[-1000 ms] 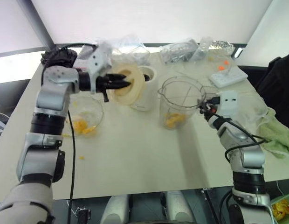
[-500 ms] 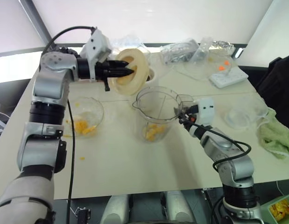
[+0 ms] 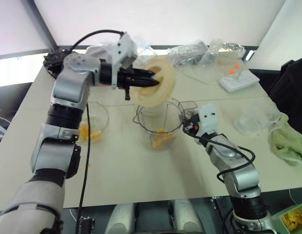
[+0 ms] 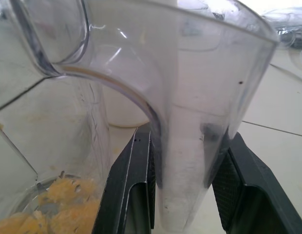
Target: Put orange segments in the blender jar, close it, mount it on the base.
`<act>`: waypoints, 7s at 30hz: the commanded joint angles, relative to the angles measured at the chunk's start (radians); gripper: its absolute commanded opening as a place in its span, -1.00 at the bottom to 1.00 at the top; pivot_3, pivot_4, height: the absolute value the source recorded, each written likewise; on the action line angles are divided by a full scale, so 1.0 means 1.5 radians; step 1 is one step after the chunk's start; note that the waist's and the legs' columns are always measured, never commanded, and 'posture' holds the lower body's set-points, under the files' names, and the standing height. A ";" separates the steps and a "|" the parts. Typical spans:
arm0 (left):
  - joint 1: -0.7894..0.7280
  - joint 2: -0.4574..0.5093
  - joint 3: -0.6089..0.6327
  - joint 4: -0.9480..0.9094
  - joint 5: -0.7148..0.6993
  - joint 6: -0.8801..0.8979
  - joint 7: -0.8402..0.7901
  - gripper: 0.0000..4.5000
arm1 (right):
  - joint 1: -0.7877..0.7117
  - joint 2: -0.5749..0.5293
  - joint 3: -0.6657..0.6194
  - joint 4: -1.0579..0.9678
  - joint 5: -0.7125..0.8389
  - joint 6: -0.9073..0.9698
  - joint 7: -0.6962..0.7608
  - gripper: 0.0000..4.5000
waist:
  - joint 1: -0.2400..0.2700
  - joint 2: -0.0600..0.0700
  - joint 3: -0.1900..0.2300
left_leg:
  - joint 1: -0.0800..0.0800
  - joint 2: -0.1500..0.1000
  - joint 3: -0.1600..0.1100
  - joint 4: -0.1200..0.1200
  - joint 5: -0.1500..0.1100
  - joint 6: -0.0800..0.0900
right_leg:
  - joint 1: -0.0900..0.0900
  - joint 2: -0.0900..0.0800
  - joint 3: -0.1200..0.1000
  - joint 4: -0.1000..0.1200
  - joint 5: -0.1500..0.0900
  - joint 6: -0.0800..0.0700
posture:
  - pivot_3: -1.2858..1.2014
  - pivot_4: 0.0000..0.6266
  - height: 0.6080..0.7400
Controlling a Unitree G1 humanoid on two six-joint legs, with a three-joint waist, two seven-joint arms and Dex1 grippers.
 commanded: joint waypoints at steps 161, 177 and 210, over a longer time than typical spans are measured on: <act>0.043 0.000 -0.178 -0.034 0.156 0.448 0.201 -0.89 | 0.013 0.079 -0.038 0.092 -0.093 -0.368 -0.039 -0.57 | 0.006 0.005 -0.006 | 0.013 0.001 -0.003 -0.002 0.000 0.000 | 0.018 -0.002 -0.001 -0.009 -0.006 0.001 | 0.03 -0.52 1.00; 0.085 -0.007 -0.139 -0.061 0.135 0.326 0.219 -0.89 | 0.045 0.074 -0.044 0.069 -0.098 -0.357 -0.039 -0.57 | 0.009 0.005 -0.006 | 0.012 -0.001 -0.004 -0.002 0.000 0.000 | 0.018 -0.004 -0.001 -0.011 -0.006 0.001 | 0.03 -0.52 1.00; 0.002 -0.139 0.185 -0.081 -0.102 0.390 0.404 0.98 | 0.053 0.083 -0.048 0.072 -0.094 -0.349 -0.031 -0.57 | 0.000 -0.002 0.001 | 0.008 -0.001 -0.003 -0.010 0.000 -0.001 | 0.009 -0.003 -0.001 -0.010 -0.003 0.002 | 0.03 -0.52 1.00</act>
